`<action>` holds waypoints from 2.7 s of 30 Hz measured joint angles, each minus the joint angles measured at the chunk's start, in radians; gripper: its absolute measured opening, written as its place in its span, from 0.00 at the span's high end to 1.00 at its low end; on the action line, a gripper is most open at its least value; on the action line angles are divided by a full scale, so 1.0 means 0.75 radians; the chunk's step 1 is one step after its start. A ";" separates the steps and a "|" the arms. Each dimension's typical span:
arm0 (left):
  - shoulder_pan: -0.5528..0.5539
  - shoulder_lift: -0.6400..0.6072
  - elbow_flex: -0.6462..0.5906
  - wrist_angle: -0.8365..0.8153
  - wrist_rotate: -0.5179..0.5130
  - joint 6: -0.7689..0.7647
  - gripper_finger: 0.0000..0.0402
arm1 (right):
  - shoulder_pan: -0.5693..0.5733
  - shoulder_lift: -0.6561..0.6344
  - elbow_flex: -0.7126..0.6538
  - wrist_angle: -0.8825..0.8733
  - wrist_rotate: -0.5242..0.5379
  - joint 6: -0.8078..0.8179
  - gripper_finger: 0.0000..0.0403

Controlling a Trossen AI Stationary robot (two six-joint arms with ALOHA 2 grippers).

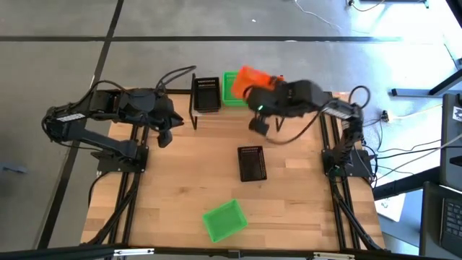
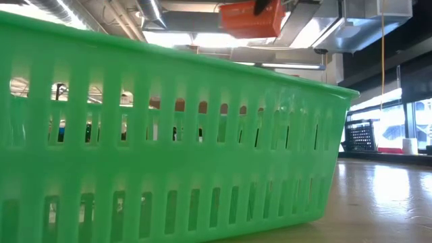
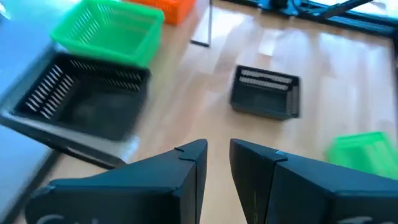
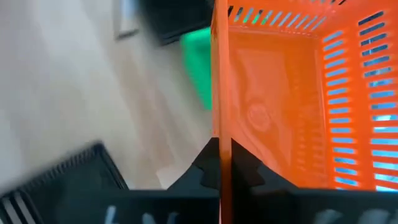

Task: Stack baskets on shelf by color
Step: Stack the orange bin on top of the other bins on the shelf

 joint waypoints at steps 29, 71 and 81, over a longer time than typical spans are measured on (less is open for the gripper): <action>0.318 0.129 0.001 0.296 -0.183 1.057 0.85 | -0.379 0.012 -0.003 -0.033 -0.128 1.462 1.00; 0.419 0.126 0.001 0.283 0.005 1.136 0.85 | -0.526 0.197 -0.002 -0.028 -0.271 1.427 0.94; 0.419 0.126 0.001 0.283 0.005 1.135 0.85 | -0.525 0.197 -0.002 -0.019 -0.205 1.389 0.82</action>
